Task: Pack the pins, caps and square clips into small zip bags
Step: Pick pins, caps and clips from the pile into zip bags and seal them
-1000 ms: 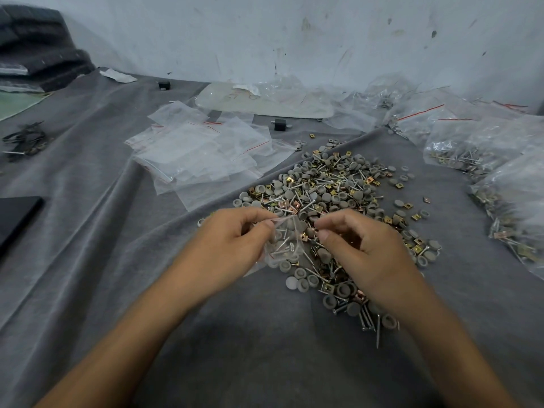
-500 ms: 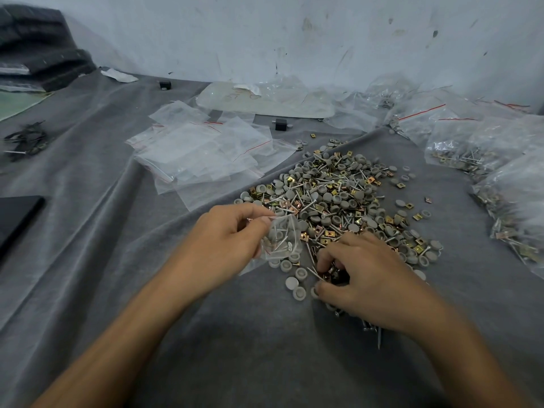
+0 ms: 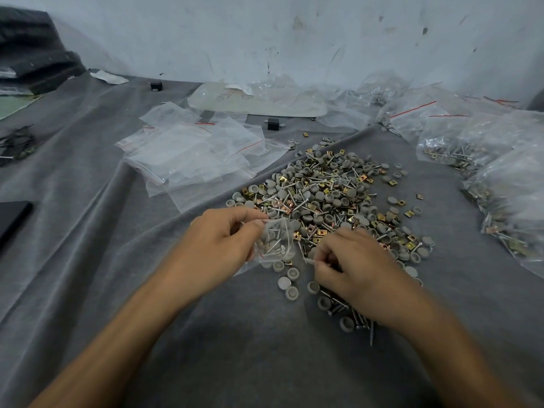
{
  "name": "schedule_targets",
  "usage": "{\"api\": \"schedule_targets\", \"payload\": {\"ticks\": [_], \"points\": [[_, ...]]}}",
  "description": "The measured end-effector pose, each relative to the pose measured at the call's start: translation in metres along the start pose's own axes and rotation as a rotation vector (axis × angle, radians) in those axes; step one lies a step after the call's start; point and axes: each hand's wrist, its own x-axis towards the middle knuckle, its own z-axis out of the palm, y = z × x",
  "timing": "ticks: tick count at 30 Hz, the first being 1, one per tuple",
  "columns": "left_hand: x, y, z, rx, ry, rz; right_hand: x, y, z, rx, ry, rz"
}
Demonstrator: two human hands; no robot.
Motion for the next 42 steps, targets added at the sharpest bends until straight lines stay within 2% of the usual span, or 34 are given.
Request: {"api": "schedule_targets", "payload": {"ticks": [3, 5, 9, 12, 19, 26, 32, 35, 38, 42], "points": [[0.000, 0.001, 0.001, 0.015, 0.001, 0.007, 0.001, 0.001, -0.003, 0.270, 0.180, 0.011], [0.000, 0.001, 0.002, 0.012, -0.005, 0.007, 0.002, -0.002, -0.004, 0.472, 0.238, 0.008], [-0.001, 0.002, 0.006, -0.005, -0.018, 0.013, 0.004, -0.012, 0.002, 0.659, 0.276, -0.014], [-0.003, 0.005, 0.010, -0.002, -0.035, 0.035, 0.006, -0.020, 0.008, 0.736, 0.243, -0.040], [-0.004, 0.007, 0.008, -0.005, -0.038, 0.043, 0.006, -0.025, 0.019, 0.550, 0.264, -0.026], [-0.004, 0.009, 0.007, -0.030, -0.043, 0.054, 0.009, -0.022, 0.017, 0.713, 0.345, -0.017], [-0.004, 0.006, 0.007, -0.026, -0.042, 0.039, 0.011, -0.015, 0.013, 0.694, 0.366, -0.003], [-0.003, 0.007, 0.007, -0.025, -0.032, 0.038, 0.010, -0.012, 0.012, 0.619, 0.341, -0.021], [-0.003, 0.005, 0.007, 0.006, -0.026, 0.052, 0.008, -0.009, 0.013, 0.392, 0.281, -0.072], [-0.004, 0.005, 0.007, -0.032, -0.031, 0.058, 0.007, -0.009, 0.016, 0.346, 0.084, -0.102]]}}
